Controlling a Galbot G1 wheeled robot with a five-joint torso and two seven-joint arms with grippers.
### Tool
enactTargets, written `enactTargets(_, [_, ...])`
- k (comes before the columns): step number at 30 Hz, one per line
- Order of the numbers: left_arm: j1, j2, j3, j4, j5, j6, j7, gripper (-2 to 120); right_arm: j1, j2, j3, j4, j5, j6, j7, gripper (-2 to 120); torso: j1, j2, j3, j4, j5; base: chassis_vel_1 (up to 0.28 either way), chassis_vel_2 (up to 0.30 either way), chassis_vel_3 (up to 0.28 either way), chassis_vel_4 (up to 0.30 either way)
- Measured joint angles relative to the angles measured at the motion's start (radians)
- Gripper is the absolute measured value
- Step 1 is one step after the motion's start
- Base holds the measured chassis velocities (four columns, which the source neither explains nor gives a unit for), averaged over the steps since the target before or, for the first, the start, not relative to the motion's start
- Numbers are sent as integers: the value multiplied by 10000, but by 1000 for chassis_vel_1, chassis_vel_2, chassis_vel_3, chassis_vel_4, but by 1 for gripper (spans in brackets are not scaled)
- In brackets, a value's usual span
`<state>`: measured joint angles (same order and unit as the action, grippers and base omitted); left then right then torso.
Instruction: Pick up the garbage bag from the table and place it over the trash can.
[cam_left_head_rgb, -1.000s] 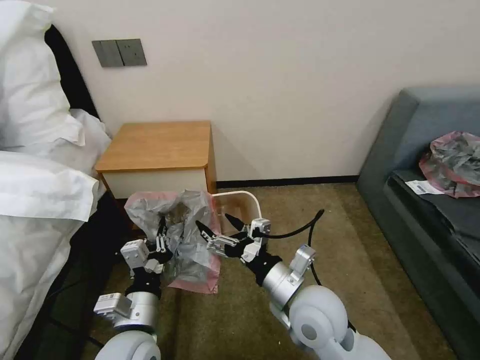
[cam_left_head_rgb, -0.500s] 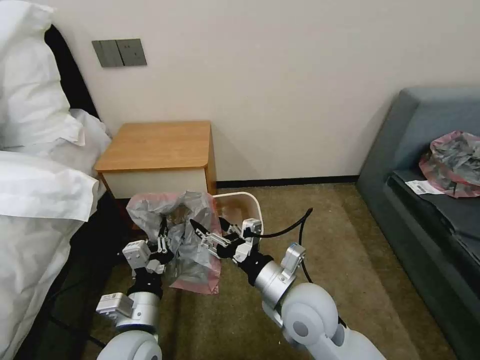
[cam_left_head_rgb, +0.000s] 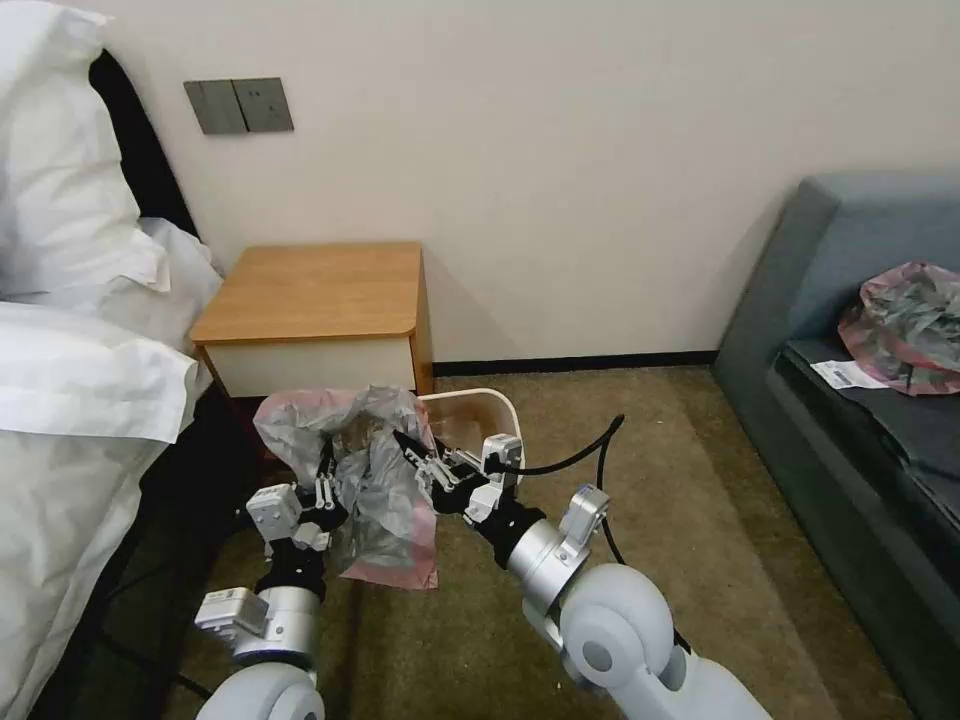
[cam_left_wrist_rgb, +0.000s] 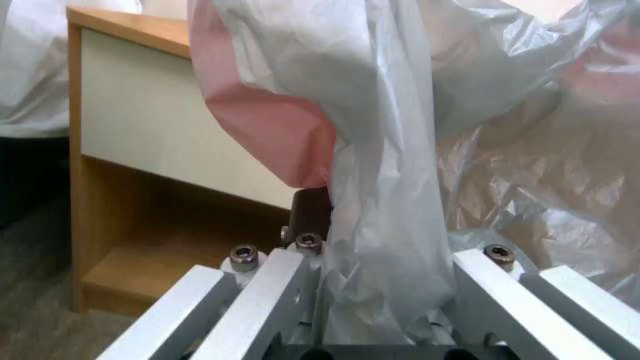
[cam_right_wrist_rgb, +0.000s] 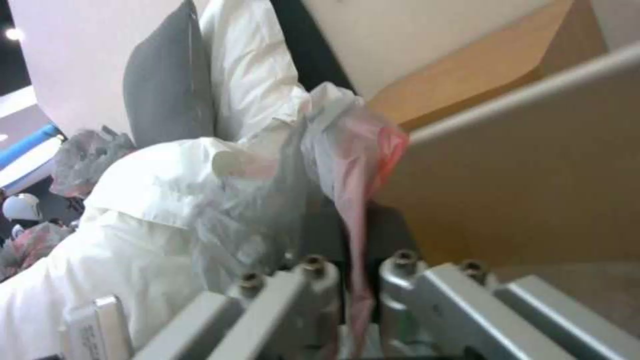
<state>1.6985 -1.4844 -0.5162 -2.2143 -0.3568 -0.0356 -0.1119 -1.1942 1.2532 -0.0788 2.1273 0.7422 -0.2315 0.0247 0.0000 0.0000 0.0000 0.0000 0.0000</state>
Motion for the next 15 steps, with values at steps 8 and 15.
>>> enactTargets(8, [0, -7, -40, 96, 17, -28, -25, 9, -21, -14, 59, 90, -113, 79, -59, 0, 0, 0, 0, 0, 0, 0, 0, 0, 0])
enactTargets(15, [10, -9, -50, 153, 33, -55, -28, 9, -9, -19, 254, 166, -140, 152, -88, 0, 0, 0, 0, 0, 1, 0, 0, 0, 0])
